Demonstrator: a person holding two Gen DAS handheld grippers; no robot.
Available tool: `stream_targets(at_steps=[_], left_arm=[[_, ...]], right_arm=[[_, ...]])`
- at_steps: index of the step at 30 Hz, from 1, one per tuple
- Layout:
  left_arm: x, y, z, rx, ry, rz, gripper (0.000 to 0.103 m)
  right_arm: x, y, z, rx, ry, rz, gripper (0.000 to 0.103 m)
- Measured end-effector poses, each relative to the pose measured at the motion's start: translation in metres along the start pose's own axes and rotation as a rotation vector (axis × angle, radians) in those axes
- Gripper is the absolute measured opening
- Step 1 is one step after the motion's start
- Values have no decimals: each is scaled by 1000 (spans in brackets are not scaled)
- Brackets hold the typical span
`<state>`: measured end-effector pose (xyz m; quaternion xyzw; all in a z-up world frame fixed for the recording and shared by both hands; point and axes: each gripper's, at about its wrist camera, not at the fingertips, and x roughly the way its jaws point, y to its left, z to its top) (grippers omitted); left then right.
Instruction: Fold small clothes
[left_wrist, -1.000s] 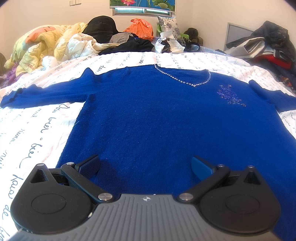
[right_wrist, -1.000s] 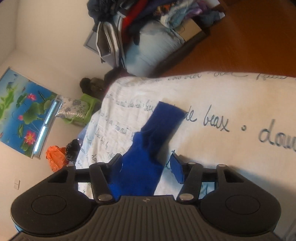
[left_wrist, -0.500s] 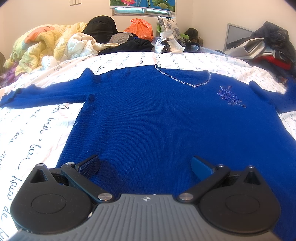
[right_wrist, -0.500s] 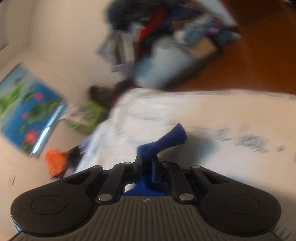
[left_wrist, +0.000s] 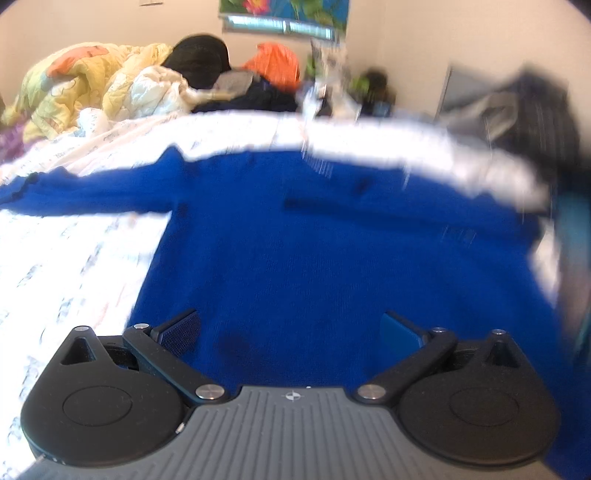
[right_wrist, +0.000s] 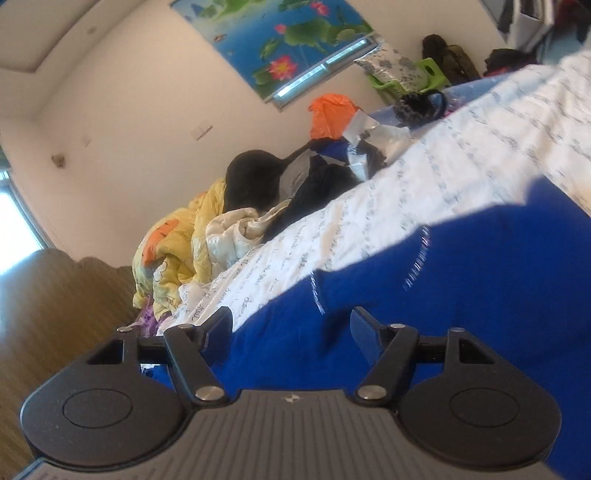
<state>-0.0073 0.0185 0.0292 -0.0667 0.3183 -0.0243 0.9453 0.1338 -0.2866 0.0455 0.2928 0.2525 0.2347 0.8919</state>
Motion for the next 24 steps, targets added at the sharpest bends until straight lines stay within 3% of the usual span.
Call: stream_targets(at_steps=[2,5,7,10,11,12,14,15,19,21,24], left_arm=[[5,6,31,-94,-29,-73,102],[48,6,76,-187,38,-133,96],[82,2,93,-194,75,-112,80],[141,-8,101,-156,213,-21,61],[148,-15,102,-116,181,7,61],[153,-21,104,-74,170,30,55],[160,-34,106,2,176,74,19],[161,-39,108,27,167,90,9],[122,-29,129,42,44,108,9],[105,-12,139,45,-10,155,9],[109,19,133,37,44,226,9]], right_arm=[[-16,-14,-17,-34,-13,-74,72],[-21,-30,-34,-83,-6,-172,72],[-19,-40,-36,-36,9,-179,72],[-22,-38,-37,-36,-25,-179,72],[-22,-38,-37,-38,-23,-179,72],[-22,-37,-38,-43,-23,-177,72],[-21,-35,-40,-58,-32,-180,72],[-21,-34,-40,-68,-35,-183,72],[-22,-29,-43,-113,-40,-180,72],[-21,-26,-43,-129,-36,-178,72],[-18,-25,-44,-138,-28,-174,72]])
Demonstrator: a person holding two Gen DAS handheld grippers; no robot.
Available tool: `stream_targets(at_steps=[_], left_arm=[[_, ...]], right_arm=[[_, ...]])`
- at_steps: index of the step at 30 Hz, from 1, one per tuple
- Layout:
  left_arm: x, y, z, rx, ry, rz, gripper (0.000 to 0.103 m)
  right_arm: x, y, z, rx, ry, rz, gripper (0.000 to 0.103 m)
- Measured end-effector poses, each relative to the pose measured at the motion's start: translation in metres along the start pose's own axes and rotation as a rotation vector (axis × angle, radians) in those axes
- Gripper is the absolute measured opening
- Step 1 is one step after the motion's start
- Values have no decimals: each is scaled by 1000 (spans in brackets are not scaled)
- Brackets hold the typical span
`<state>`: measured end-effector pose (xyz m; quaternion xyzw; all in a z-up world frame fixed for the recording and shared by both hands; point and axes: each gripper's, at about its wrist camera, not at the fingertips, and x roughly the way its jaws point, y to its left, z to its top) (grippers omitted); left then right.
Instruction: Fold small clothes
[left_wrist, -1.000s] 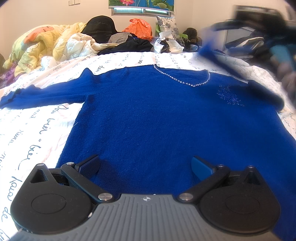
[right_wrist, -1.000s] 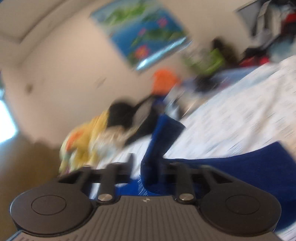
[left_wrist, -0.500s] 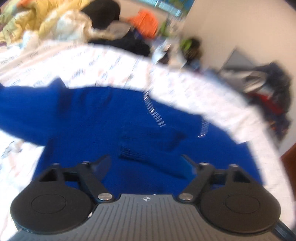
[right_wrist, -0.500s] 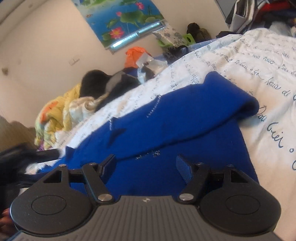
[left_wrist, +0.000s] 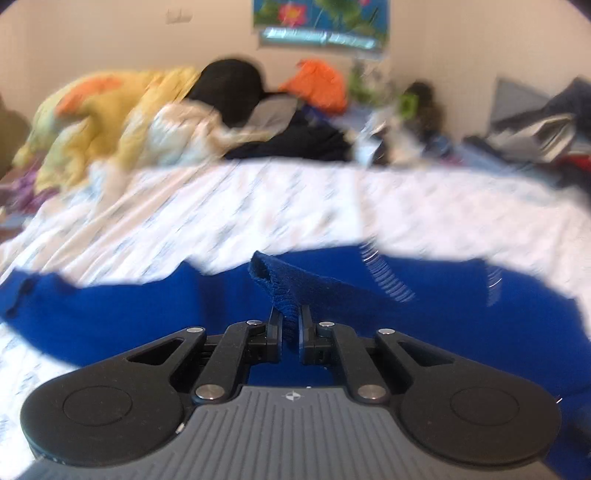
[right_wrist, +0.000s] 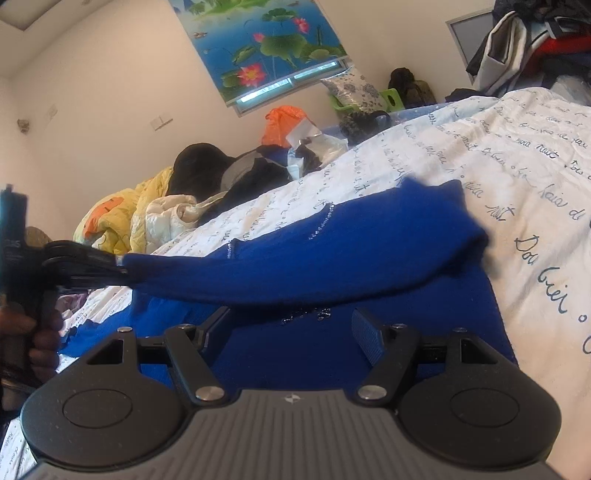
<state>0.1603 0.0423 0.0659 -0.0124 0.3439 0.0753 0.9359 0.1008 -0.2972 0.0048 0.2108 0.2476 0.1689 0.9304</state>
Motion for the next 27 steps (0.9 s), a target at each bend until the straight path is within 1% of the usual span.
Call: stream_targets(at_steps=[2,3,5,6,7,8,9,10,11,12,13,14,15,16,17,18,19,20,21,22,23,24,25,26,27], left_arm=[[21,6,-15,29,74,43,9],[28,6,-24,48,95,44,10],[22,3,-32,82,40,63,11],[15,3,-31,74,26,71,16],[5,5,-28,55,3,79,24],[-9,7,-23,37,-38,71,26],[-24,8,-22,23,-95,68,41],[-37,6,-19,20,-147,63,66],[-44,1,-16,28,-187,44,76],[-45,-8,-14,46,-206,12,85],[-40,-20,-11,69,-195,-27,84],[-30,-31,-10,85,-159,-59,83],[-15,-40,-9,91,-108,-79,76],[1,-46,-8,94,-53,-80,69],[17,-48,-8,91,-6,-73,68],[31,-46,-10,81,40,-60,73],[37,-38,-14,54,19,-75,80],[41,-32,-18,57,-1,-77,85],[42,-26,-20,66,-13,-85,87],[41,-22,-19,59,-11,-96,87],[42,-23,-17,72,-11,-95,87],[41,-25,-19,81,-12,-92,87],[36,-26,-19,90,-17,-83,84],[29,-21,-19,87,-31,-66,82],[17,-9,-22,65,-55,-61,83]], right_arm=[[1,1,0,-2,3,-1,72],[2,2,0,-2,8,-1,72],[4,1,1,-1,19,-2,72],[5,0,2,4,36,5,72],[6,-2,5,14,57,18,72],[3,-5,10,29,61,25,72],[-2,-9,19,48,39,25,72],[-8,-13,31,75,1,26,72],[-10,-16,44,100,-34,25,72],[-5,-18,58,112,-44,19,76],[9,-16,72,92,-17,1,86],[29,-12,84,36,37,-38,87],[53,-7,90,-43,104,-89,87],[77,-5,92,-108,169,-143,87],[96,-7,91,-145,223,-194,87],[110,-12,88,-171,272,-242,87],[111,-13,83,-237,254,-266,87],[112,-15,77,-297,256,-307,87],[105,-19,69,-340,212,-297,87],[97,-27,66,-313,183,-264,88],[94,-33,68,-275,173,-253,88],[94,-32,68,-278,175,-261,88],[96,-26,66,-319,186,-286,88],[97,-20,64,-345,188,-299,88],[97,-20,63,-341,186,-300,89]])
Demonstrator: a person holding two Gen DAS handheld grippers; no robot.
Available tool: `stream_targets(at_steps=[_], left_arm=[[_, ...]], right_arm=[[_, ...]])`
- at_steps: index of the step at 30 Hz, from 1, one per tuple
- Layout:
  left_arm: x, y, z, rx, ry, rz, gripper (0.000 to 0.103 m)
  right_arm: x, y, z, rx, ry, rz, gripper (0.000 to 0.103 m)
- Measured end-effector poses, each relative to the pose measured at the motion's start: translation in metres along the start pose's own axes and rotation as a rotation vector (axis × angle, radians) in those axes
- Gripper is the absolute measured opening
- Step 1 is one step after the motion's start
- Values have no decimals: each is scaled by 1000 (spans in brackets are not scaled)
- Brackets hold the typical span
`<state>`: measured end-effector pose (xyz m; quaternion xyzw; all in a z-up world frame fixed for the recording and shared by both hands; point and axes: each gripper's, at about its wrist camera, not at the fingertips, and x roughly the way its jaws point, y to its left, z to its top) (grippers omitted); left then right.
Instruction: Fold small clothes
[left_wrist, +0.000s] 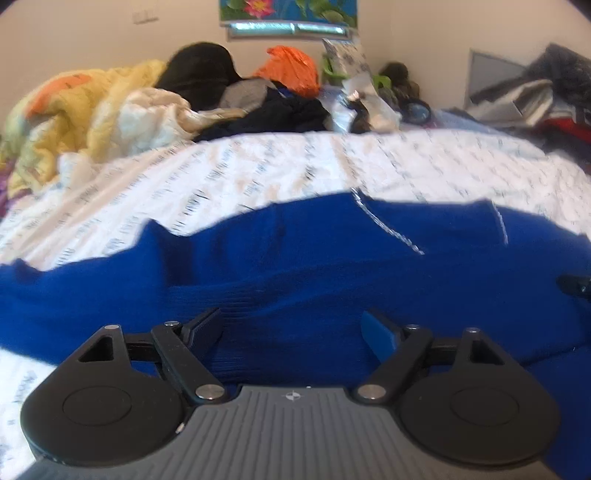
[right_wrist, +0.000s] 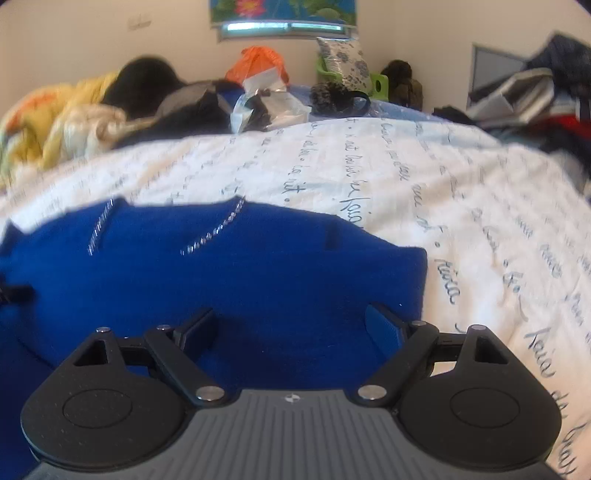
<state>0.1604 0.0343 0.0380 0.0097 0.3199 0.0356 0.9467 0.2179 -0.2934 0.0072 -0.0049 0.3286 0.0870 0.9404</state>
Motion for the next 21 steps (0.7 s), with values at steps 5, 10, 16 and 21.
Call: stream_targets(at_steps=[5,10,16,21], left_arm=[[-60,108,-11,-231,-148,47,103],[-60,264,-20,-648,-129,240,102],[-38,368,-34,-1017,-65,184,94],[-30,377,-36,-1143,-62,73,91]], right_arm=[[-5,-5,0,13,-12,3,89],[-2,-5,4,15,-12,3,89],[-1,-6,4,16,-12,-1,89],[-1,-5,4,15,-12,0,89]])
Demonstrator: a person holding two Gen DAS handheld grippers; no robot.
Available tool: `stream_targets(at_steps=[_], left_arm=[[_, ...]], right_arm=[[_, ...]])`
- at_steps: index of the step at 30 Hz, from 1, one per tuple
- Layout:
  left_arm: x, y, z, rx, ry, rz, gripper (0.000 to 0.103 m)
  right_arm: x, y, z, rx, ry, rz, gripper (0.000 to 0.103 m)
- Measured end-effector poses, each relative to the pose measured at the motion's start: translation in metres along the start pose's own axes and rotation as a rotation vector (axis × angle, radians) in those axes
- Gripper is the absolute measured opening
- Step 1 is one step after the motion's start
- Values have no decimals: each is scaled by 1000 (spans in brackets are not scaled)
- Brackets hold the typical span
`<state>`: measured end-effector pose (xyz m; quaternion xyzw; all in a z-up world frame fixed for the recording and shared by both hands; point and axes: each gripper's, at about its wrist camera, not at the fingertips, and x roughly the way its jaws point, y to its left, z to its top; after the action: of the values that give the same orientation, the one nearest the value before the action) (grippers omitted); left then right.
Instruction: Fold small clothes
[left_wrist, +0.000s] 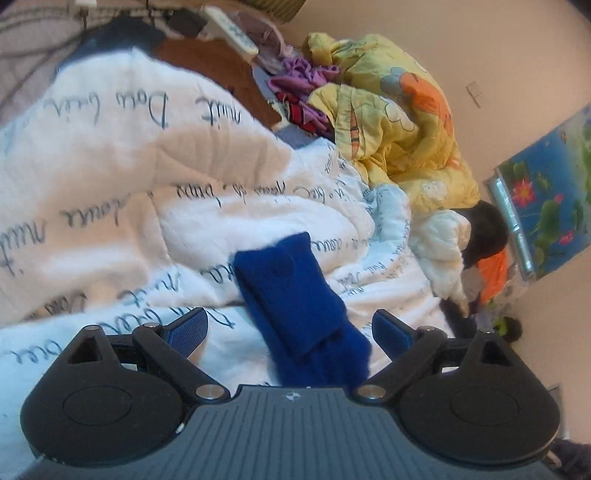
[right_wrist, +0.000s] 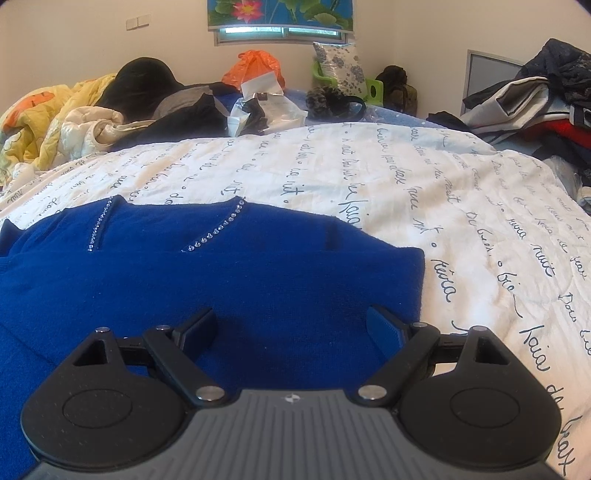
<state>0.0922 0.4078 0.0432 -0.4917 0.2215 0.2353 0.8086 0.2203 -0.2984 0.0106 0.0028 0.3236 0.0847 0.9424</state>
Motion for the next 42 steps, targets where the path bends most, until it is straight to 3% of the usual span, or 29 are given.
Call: stream_targets(at_steps=[7,11,17,22,27,32,42], left_arm=[[10,16,0,-178,62,-145,76],[3,18,-1,-218,57,-213,75],[12,18,0,-202,61,-147,74],[18,19,1,-208,57,-147,62],[24,22,5,-231,60,-122,58],[13,25,4,-271,65,-179,58],[10,22,1,-264,87,-198,58]], right_arm=[[0,0,0,0,0,-1,89],[0,0,0,1,0,-1,89],[0,0,0,0,0,-2,89],[0,0,0,0,0,-1,89],[1,0,0,-1,0,-2,89],[0,0,0,0,0,-2,89],[0,-1,0,0,-1,-2,89]])
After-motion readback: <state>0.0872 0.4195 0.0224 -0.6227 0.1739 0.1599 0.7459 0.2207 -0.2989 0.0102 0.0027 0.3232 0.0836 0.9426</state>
